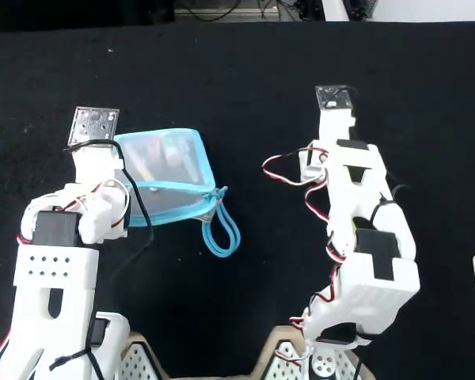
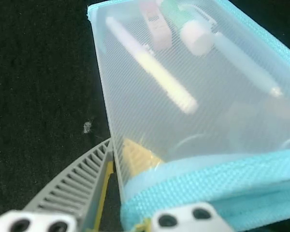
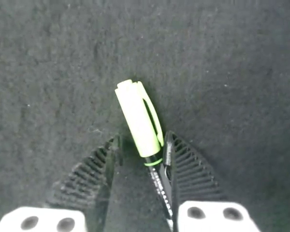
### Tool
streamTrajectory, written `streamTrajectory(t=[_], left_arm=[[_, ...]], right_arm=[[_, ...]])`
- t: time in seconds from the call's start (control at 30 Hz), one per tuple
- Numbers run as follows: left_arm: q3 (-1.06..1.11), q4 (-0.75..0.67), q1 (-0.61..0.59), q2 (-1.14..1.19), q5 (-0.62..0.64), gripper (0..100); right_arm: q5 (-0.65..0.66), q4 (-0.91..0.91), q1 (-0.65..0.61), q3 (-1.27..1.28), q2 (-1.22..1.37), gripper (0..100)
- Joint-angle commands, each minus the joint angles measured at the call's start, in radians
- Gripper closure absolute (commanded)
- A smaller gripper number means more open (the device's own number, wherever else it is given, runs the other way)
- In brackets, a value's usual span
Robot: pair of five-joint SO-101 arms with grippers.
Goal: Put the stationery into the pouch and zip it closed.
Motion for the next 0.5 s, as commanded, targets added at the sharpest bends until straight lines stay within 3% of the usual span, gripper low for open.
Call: streamTrajectory(t=[0.0,0.27,0.47], left_arm=[[0.007,0.014,0.007,0.006,-0.003,97],[0.007,0.014,0.007,0.006,-0.003,97],[0.007,0.014,0.007,0.006,-0.003,97]], right_arm=[[0.008,0.031,-0.015,-0.076,-0.007,85.6],[0.008,0.038,-0.031,-0.077,-0.007,85.1],[0.023,0.038,-0.031,-0.076,-0.007,70.2]])
